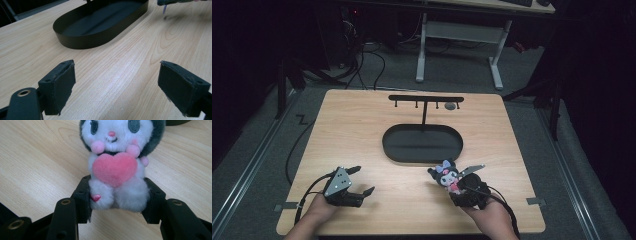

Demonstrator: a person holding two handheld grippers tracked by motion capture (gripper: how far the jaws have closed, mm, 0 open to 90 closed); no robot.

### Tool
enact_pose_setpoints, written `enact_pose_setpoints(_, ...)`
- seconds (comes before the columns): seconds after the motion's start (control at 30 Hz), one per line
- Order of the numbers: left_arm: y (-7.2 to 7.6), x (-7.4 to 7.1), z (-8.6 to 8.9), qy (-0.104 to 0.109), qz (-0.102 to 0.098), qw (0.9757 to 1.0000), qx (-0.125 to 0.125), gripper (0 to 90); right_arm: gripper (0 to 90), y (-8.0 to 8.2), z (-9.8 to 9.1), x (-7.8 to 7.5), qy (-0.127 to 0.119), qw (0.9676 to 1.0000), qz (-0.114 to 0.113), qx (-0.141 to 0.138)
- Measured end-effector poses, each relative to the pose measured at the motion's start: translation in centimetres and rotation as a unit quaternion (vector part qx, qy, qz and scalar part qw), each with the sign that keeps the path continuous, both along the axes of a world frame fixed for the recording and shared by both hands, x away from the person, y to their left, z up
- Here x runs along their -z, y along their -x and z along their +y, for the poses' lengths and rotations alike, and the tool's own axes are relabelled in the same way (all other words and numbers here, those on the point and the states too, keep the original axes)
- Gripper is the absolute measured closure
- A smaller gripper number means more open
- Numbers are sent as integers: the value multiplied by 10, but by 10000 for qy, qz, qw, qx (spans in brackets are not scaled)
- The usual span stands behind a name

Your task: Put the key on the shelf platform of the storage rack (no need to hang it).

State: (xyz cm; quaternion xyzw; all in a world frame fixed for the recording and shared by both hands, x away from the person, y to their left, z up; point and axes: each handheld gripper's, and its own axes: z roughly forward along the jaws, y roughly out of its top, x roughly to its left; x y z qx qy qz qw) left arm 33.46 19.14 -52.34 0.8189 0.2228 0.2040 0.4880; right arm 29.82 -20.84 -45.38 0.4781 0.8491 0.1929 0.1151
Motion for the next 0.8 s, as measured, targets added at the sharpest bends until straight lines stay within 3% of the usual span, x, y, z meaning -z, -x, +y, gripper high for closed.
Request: enact_pose_setpoints(0.8,0,0,0,-3,2,10000,14,154,505,-22,-10,-10,-60,9996,-166,241)
